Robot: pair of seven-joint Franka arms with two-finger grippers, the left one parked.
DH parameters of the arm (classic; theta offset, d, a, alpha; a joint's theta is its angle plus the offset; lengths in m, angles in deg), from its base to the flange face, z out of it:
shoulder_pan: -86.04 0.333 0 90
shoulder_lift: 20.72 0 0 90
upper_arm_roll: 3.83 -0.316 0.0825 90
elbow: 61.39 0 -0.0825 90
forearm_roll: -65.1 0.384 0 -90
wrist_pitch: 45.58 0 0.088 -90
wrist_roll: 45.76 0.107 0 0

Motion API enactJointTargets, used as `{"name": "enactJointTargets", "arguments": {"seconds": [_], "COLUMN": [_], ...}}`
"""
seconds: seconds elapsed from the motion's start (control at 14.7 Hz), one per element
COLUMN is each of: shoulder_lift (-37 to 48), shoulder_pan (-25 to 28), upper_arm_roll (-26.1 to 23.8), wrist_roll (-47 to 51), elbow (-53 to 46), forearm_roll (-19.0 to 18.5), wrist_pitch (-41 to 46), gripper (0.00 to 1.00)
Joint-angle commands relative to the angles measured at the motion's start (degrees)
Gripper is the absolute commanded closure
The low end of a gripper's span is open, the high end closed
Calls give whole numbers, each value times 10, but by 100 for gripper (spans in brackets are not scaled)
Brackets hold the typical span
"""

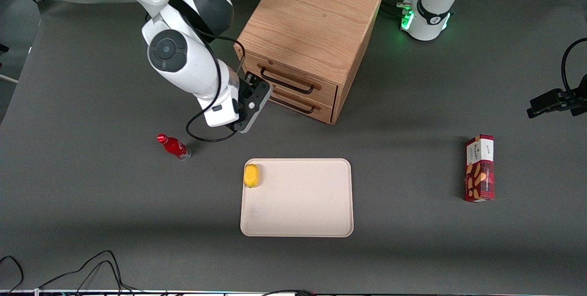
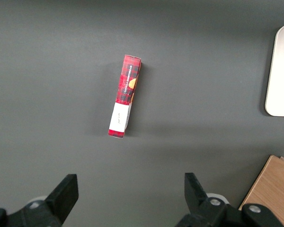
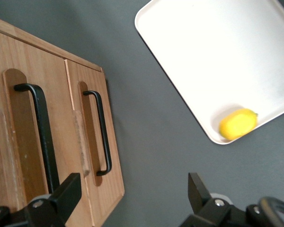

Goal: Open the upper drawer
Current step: 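Swing the right gripper in front of the upper drawer's black handle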

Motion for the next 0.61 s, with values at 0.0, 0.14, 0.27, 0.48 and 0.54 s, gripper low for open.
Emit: {"name": "enactJointTargets", "arguments": {"seconds": [0.0,0.14,0.27,0.48,0.54], "shoulder_lift": [-23,-24,-23,-21,-19], "shoulder_pan": [25,27,43,56,57], "upper_arm_roll": [2,2,2,1,1], "wrist_roll": [50,60,58,56,55], "elbow": [-14,-11,-7,2,3], "forearm_roll": [-8,-8,-11,-18,-18], "wrist_pitch": [-5,-5,-2,6,13], "gripper": [0,0,0,0,0]}}
